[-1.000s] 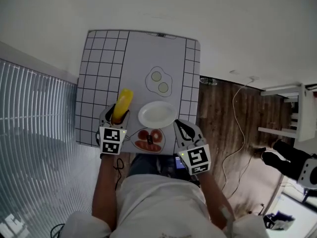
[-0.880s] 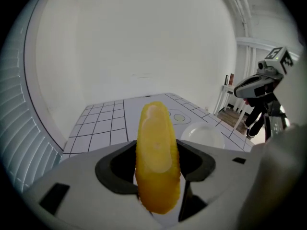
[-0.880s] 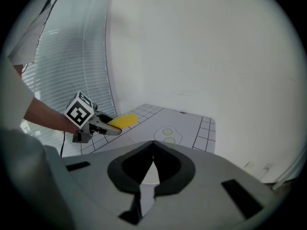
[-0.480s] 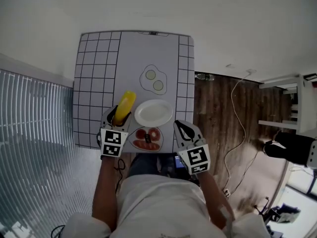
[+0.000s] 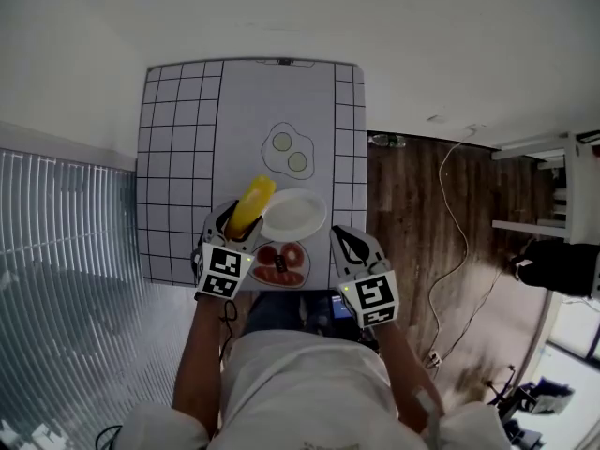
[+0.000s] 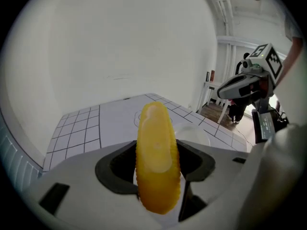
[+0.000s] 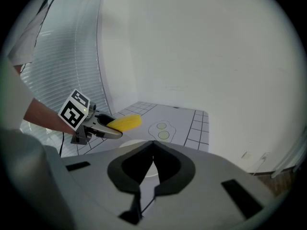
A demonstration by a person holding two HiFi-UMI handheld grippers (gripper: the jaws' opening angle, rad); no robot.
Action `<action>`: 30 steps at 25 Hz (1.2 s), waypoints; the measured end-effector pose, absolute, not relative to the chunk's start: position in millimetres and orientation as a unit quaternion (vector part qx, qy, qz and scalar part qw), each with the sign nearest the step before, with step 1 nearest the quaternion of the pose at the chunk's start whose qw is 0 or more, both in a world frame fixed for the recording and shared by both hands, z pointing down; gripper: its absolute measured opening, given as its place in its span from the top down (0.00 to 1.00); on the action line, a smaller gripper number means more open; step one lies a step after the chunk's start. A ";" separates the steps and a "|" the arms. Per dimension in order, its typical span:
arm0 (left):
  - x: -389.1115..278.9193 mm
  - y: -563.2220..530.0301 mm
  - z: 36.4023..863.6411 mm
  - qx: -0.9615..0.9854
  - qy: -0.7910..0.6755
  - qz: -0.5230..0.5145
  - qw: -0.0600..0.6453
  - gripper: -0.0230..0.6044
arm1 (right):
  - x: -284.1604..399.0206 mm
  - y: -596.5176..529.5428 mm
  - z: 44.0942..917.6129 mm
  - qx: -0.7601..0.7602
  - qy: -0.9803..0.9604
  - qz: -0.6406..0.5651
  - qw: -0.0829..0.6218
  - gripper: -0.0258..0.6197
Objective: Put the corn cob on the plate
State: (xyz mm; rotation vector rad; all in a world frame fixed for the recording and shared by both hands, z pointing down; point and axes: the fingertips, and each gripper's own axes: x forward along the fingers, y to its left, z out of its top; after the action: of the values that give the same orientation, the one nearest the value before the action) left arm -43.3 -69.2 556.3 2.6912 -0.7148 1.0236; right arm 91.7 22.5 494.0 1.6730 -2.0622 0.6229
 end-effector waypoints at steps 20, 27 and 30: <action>14.9 -32.2 584.6 0.918 -0.089 0.387 0.018 0.58 | 104.3 35.1 531.8 0.618 -0.706 0.274 0.208 0.95; 19.3 -22.9 592.7 0.912 -0.043 0.409 -0.006 0.58 | 102.5 30.0 540.8 0.614 -0.706 0.284 0.210 0.95; 21.0 -19.2 596.1 0.910 -0.019 0.413 -0.020 0.58 | 102.1 28.3 544.1 0.611 -0.708 0.286 0.211 0.95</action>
State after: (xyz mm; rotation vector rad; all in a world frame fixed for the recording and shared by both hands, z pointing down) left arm 21.0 -19.2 596.1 2.8966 -0.0619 1.3128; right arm 102.1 28.3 544.1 1.6972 -1.9669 0.7955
